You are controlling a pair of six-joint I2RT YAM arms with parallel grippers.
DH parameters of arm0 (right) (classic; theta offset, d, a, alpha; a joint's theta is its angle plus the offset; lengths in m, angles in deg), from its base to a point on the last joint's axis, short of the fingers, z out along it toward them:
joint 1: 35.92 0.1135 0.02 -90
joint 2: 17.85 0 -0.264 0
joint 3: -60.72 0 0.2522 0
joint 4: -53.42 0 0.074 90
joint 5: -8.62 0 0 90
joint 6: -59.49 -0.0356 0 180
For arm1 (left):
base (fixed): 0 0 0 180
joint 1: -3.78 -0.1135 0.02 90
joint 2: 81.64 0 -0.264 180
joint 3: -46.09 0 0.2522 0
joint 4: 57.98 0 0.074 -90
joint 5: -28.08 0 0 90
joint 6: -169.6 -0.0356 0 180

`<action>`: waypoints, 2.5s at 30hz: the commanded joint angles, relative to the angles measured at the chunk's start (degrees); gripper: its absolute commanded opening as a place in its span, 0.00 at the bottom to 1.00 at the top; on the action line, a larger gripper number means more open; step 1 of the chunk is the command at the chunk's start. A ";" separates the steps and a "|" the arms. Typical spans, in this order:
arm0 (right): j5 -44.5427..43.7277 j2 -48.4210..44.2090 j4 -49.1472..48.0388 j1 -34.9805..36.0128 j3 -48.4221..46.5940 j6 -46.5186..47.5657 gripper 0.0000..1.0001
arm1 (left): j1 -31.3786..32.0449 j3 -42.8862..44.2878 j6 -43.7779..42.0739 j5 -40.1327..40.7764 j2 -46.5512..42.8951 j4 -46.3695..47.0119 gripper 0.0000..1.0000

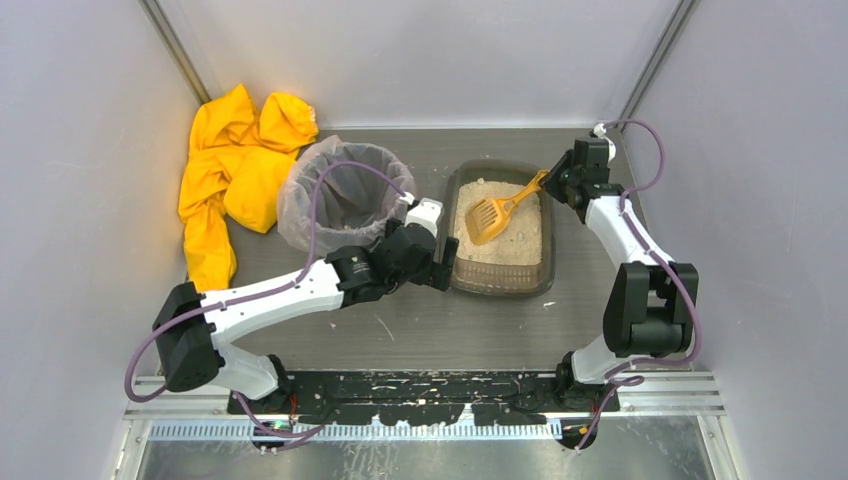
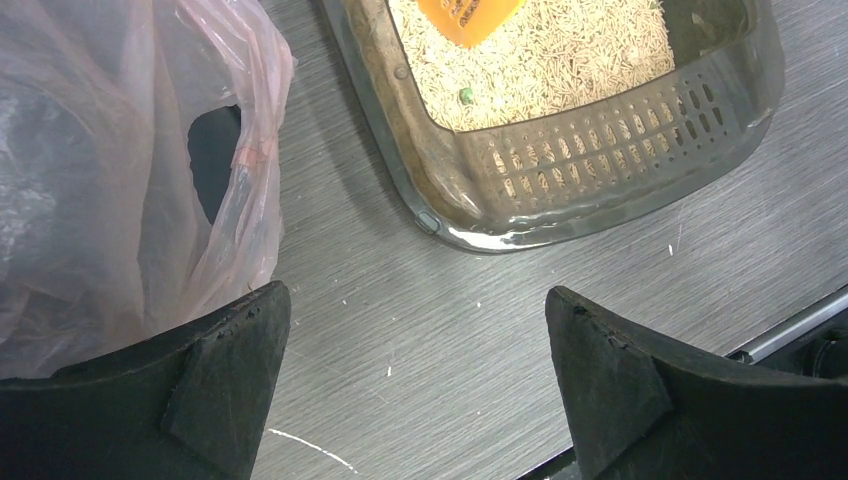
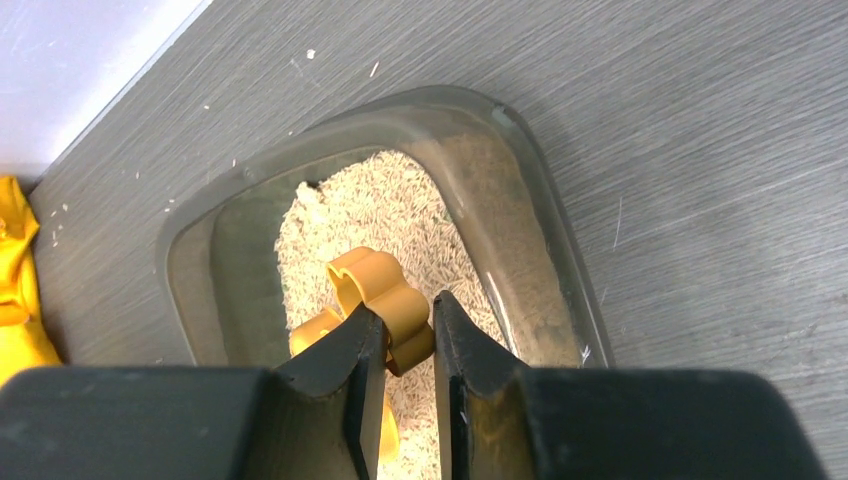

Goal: Clean the litter box

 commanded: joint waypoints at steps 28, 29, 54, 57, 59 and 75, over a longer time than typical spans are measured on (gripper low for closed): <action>7.63 -23.27 5.91 0.20 3.95 -0.38 0.01 | -7.35 15.69 -25.42 -32.42 16.93 30.68 1.00; 8.06 -23.79 6.09 0.20 3.66 -0.26 0.01 | -7.35 16.28 -26.15 -33.57 17.92 30.84 1.00; 12.70 -27.45 9.67 0.29 2.76 -0.88 0.01 | -7.18 30.83 -33.43 -33.61 29.45 27.01 1.00; 13.49 -28.53 10.90 0.29 1.99 -0.85 0.01 | -7.18 32.74 -33.07 -34.59 32.32 26.51 0.98; 13.76 -29.57 11.52 0.28 1.70 -0.72 0.01 | -7.24 32.77 -32.39 -34.31 33.23 27.36 0.69; 14.30 -30.95 11.84 0.29 1.79 -2.39 0.59 | -7.27 21.93 -32.56 -25.26 28.13 31.71 0.00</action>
